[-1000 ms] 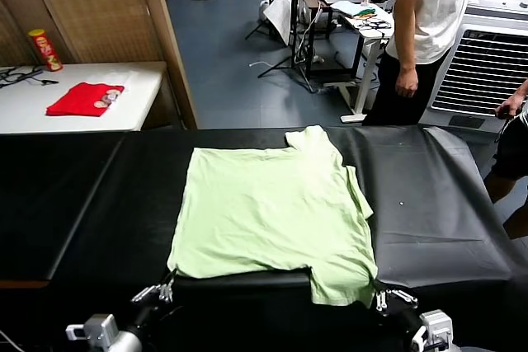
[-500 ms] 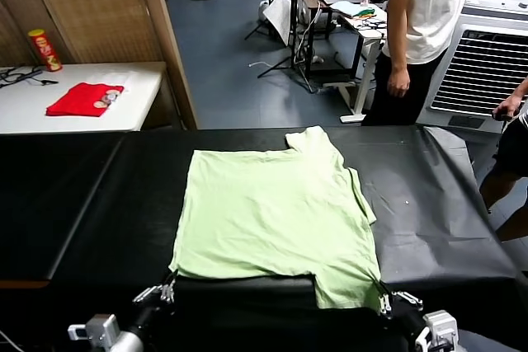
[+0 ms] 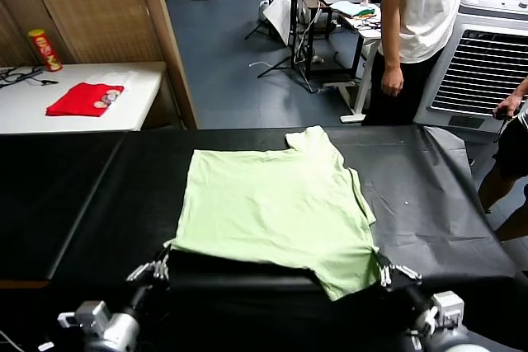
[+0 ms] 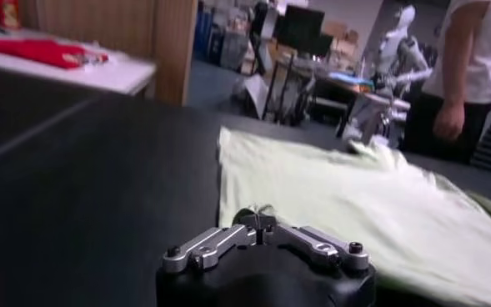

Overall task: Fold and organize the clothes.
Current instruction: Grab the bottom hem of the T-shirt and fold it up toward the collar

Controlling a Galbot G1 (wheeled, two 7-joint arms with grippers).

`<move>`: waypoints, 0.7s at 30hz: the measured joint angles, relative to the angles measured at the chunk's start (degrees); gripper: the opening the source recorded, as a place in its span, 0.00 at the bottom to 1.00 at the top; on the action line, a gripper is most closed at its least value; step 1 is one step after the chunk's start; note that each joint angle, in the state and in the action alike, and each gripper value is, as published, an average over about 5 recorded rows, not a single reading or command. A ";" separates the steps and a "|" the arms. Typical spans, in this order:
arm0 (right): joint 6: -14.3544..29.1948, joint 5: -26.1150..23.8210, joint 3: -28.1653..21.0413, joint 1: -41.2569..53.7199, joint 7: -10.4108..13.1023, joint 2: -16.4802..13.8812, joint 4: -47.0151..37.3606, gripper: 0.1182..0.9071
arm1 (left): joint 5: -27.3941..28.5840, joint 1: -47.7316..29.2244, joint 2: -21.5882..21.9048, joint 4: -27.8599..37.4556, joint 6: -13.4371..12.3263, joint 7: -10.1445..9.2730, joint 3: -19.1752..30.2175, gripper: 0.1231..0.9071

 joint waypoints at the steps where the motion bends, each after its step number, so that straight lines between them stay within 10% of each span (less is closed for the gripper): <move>1: 0.13 -0.32 -0.58 1.77 -0.06 0.03 -1.51 0.00 | 0.66 -1.03 -0.33 0.50 -0.12 -0.05 0.25 0.00; 11: 1.51 -2.86 -6.74 14.47 -2.96 -0.01 -15.00 0.03 | 9.55 -10.63 -1.97 8.11 -1.61 0.10 3.53 0.00; 21: -1.74 -3.01 -6.43 11.69 -4.47 -2.30 -11.40 0.67 | 13.38 -14.92 -2.16 15.01 -1.68 0.64 5.57 0.11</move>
